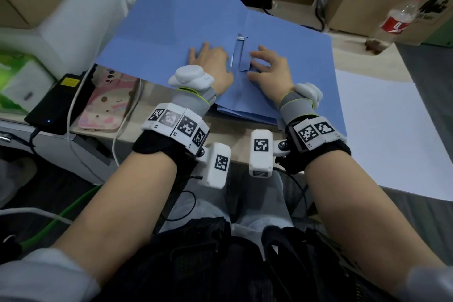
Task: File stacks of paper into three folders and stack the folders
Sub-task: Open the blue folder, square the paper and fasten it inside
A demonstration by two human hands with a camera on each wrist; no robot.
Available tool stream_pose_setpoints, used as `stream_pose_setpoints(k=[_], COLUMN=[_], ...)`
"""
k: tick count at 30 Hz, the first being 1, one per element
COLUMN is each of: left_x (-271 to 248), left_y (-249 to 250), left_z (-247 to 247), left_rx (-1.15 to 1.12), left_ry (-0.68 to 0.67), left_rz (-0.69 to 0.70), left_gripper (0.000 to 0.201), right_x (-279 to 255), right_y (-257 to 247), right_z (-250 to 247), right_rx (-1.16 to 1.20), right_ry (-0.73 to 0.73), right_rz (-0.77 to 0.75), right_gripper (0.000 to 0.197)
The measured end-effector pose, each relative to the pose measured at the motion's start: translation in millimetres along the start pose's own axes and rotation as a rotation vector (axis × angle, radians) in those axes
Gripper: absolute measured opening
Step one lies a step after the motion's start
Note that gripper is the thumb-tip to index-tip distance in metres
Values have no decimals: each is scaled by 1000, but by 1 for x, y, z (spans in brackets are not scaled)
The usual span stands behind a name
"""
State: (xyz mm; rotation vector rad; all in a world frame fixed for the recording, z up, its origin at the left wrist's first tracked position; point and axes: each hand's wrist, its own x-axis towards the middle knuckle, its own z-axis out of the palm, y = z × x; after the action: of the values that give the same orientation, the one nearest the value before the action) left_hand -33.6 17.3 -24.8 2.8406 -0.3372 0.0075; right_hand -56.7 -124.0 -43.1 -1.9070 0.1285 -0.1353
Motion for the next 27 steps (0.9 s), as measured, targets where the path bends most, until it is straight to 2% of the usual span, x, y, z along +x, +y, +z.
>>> stream_pose_setpoints(k=[4, 7, 9, 12, 16, 22, 27], left_x=[9, 9, 10, 10, 9, 8, 8], left_y=[4, 3, 2, -1, -3, -3, 2], left_z=[8, 12, 13, 14, 14, 20, 16], left_rx=[-41, -76, -113, -153, -191, -176, -152], left_ry=[26, 57, 55, 45, 33, 52, 54], left_rz=[8, 7, 17, 9, -9, -16, 8], left_gripper=[26, 34, 46, 58, 75, 73, 68], right_x=[18, 27, 32, 42, 51, 57, 57], right_y=[5, 2, 1, 1, 1, 4, 0], right_z=[-6, -4, 1, 9, 12, 11, 7], right_rx=[106, 246, 247, 43, -247, -629, -718], right_ry=[91, 105, 94, 53, -85, -225, -258], right_rz=[128, 194, 182, 96, -11, -35, -38], right_gripper=[44, 48, 43, 38, 54, 64, 64])
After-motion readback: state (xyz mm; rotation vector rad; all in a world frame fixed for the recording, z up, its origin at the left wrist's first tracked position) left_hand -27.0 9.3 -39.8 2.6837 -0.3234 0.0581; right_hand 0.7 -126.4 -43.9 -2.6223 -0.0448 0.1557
